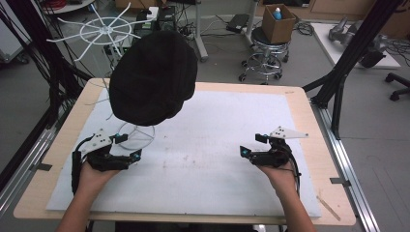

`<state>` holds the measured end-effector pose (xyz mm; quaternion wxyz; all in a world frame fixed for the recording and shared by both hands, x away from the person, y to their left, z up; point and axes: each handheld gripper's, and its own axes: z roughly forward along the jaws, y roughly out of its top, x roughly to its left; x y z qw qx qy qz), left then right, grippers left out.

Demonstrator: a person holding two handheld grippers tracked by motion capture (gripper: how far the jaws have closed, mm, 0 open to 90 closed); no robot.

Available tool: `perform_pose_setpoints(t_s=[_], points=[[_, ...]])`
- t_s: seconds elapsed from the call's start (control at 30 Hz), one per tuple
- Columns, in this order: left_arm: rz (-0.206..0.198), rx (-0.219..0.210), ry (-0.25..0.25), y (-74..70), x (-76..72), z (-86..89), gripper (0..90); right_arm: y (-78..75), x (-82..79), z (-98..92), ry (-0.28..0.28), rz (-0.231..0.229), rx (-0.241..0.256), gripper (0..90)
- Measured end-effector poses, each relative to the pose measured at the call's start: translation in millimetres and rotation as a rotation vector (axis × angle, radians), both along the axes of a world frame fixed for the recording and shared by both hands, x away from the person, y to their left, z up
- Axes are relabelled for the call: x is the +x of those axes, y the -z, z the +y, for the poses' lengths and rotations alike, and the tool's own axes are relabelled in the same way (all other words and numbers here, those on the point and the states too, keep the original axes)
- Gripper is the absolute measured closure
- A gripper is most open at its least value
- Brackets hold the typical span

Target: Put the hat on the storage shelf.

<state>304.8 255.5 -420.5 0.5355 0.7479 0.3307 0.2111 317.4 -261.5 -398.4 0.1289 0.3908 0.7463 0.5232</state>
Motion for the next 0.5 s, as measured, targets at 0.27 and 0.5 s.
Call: perform_pose_setpoints(t_s=[0.27, 0.5], points=[[0.004, 0.003, -0.002, 0.7, 0.6, 0.3, 17.0, 0.9, 0.8, 0.7, -0.002, 0.002, -0.003, 10.8], [0.008, 0.002, -0.004, 2.3, 3.2, -0.2, 17.0, 0.7, 0.0, 1.2, -0.004, 0.008, -0.004, 10.8]])
